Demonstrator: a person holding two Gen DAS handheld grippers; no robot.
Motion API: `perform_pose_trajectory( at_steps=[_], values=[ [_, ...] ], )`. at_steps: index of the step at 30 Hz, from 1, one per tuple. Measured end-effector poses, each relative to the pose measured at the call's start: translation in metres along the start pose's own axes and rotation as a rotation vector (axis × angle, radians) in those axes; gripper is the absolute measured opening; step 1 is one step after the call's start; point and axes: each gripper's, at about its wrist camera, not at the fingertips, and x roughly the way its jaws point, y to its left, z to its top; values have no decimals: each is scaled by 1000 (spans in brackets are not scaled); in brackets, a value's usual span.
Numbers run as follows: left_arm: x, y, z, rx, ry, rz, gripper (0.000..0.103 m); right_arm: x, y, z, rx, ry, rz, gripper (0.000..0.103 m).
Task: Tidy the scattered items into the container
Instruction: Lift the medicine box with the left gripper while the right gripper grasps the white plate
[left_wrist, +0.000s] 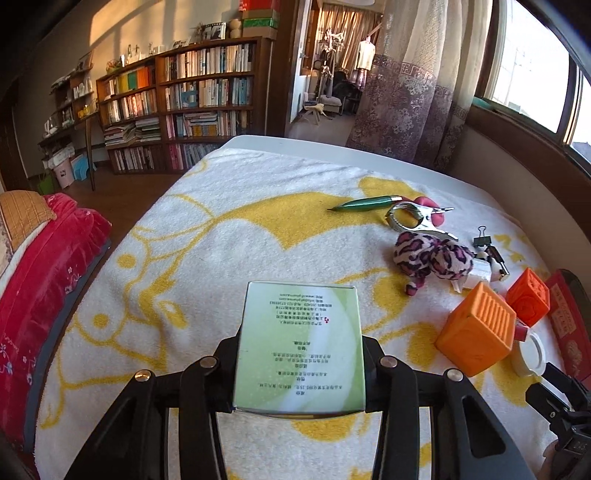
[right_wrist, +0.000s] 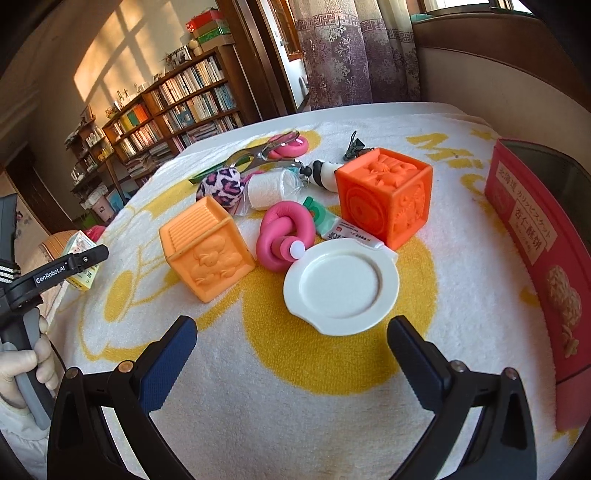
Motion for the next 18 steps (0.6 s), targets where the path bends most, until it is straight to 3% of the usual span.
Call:
perform_pose_trajectory(
  at_steps=[3,8,18],
  values=[
    [-4,-21,0,11,-12,-67,46,-8,-2,1,18,-45,4,101],
    [3,-44,-2,13,-13,-144,46,-6,-12,4,71,-32,-20,75],
    [28,-32,-17,-41,28,-198,46,11,-16,11,75,42,-97,77]
  ],
)
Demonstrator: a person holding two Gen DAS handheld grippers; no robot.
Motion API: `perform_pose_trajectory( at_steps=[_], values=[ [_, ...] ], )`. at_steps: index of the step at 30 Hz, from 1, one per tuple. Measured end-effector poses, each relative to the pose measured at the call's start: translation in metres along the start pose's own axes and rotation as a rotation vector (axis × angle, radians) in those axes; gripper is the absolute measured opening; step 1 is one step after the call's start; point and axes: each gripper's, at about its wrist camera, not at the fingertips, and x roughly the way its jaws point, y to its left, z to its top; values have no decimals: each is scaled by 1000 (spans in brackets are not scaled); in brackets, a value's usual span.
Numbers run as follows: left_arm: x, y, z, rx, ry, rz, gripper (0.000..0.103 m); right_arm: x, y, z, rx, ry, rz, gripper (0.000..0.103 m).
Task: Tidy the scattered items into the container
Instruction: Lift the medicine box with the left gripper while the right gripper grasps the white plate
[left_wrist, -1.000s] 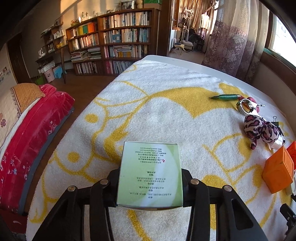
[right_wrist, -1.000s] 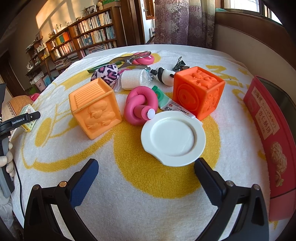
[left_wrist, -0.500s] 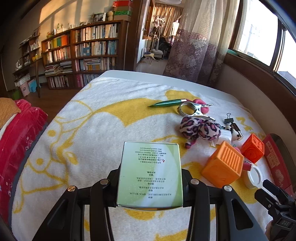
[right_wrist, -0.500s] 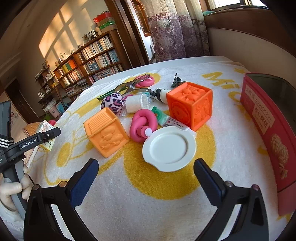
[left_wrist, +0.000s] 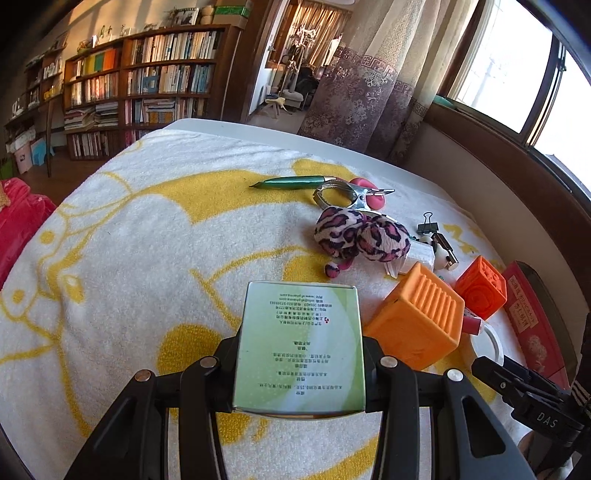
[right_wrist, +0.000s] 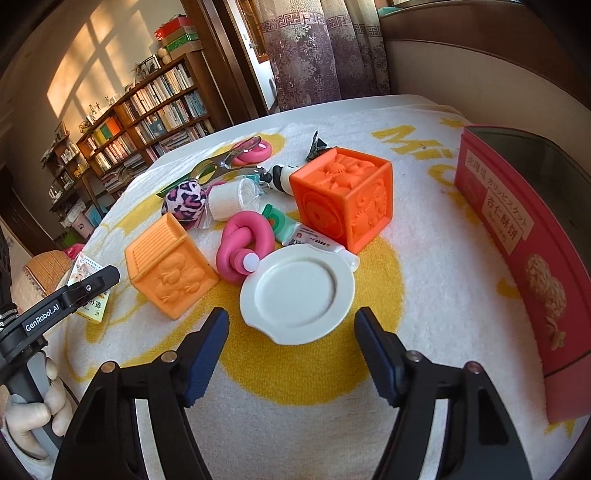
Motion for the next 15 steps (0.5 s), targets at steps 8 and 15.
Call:
perform_pose_trajectory(
  at_steps=[8,15],
  values=[
    [0,2,-3,-12,4,-47,46,18,10,17,-5,41,-96,81],
    [0,1,-4,-11,10,-52,46,20,18,11,-74,8,-178,69]
  ],
)
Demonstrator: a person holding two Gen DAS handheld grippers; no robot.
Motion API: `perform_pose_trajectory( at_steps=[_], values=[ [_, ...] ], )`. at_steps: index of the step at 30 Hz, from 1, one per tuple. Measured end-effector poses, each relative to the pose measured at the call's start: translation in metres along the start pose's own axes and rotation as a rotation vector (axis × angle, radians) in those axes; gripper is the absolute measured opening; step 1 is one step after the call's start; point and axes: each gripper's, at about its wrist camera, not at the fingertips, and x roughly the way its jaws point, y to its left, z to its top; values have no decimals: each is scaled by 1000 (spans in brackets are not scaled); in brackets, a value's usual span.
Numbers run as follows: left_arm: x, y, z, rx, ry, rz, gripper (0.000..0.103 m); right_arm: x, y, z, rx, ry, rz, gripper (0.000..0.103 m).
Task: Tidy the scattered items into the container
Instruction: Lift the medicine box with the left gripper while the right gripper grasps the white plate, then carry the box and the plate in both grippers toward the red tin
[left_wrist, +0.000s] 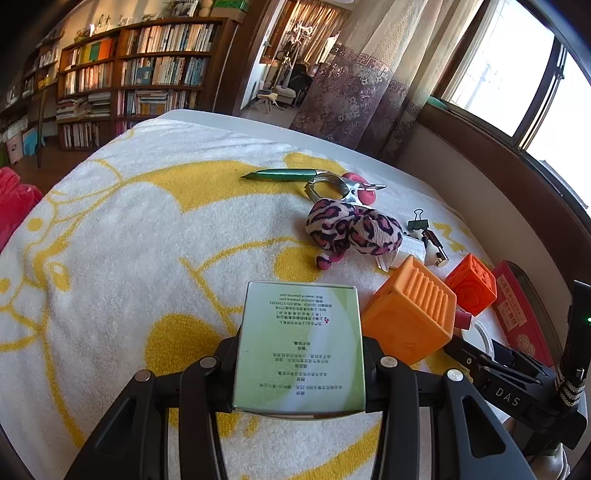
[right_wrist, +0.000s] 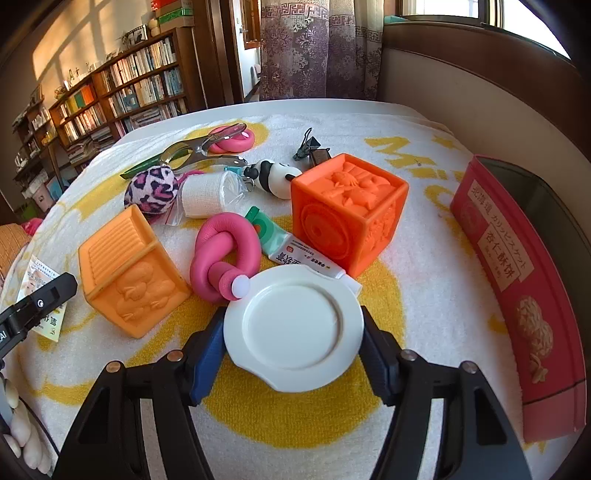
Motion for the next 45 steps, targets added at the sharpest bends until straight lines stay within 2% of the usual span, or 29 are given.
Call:
perform_pose_trajectory(
  at_steps=[5,11,17,31,38,45],
  values=[
    [2,0,0,-1,1,12,46,-14,-16,-7,74,-49,97,70],
    [3,1,-1,-6,2,27,46,-36,-22,-17,102,-128,124,70],
    [2,3,-1,-14,-2,49,46,-40,-34,-20,160,-147,158,70],
    [-23,-24,-5,89,-150,182,46,-65,-40,-26,182,-272,110,70],
    [-26,-38,-10,122,-157,182,46,-80,-47,-34,189,-332,70,70],
    [-31,-62,-13,173,-162,148,46,-104,-60,-30,184,-396,23,70]
  ],
)
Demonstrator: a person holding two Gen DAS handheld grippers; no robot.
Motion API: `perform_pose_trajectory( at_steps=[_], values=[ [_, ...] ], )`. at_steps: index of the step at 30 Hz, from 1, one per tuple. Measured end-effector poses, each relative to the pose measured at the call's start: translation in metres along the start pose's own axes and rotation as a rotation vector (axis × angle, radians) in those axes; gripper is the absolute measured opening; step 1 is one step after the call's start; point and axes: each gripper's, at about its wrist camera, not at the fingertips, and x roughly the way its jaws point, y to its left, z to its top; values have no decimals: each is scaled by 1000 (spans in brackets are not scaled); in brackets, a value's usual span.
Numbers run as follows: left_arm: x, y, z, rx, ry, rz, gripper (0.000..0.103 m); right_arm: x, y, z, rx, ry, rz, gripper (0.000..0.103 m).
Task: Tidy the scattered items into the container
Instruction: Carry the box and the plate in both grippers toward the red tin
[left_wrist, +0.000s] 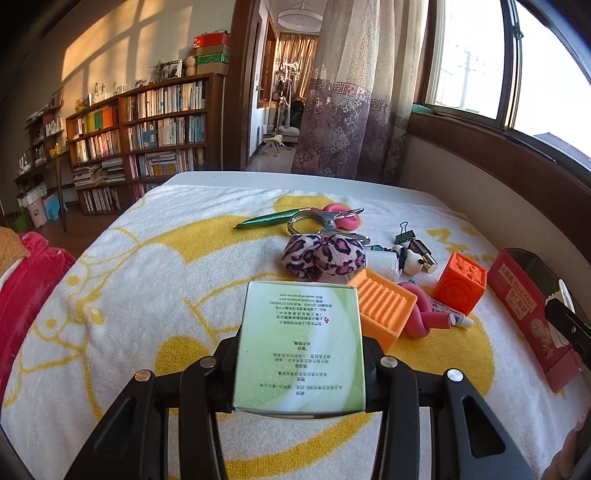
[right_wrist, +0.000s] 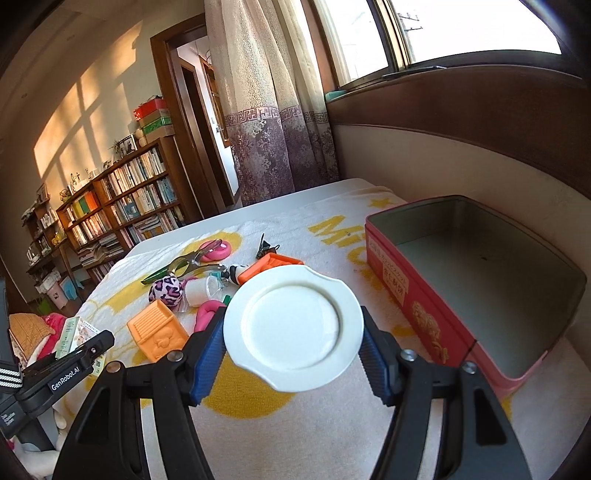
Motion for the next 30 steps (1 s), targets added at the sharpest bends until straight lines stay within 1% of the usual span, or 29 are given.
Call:
perform_pose_trajectory(
  at_steps=[8,13,17,21,26,30],
  values=[
    [-4,-36,5,61,8,-64,46,-22,-38,21,67,-68,-73,70],
    [-10,-65,16,106,-2,-129,46,-30,-69,34,113,-92,-147,70],
    [-18,-94,26,149,-13,-194,46,-32,-91,42,129,-92,-217,70],
    [-21,-121,30,182,-8,-248,46,-30,-117,46,175,-73,-271,70],
    [-20,-147,34,210,8,-290,46,-28,-143,48,226,-49,-316,70],
    [-22,-167,37,236,-1,-318,46,-25,-154,49,231,-45,-347,70]
  ],
)
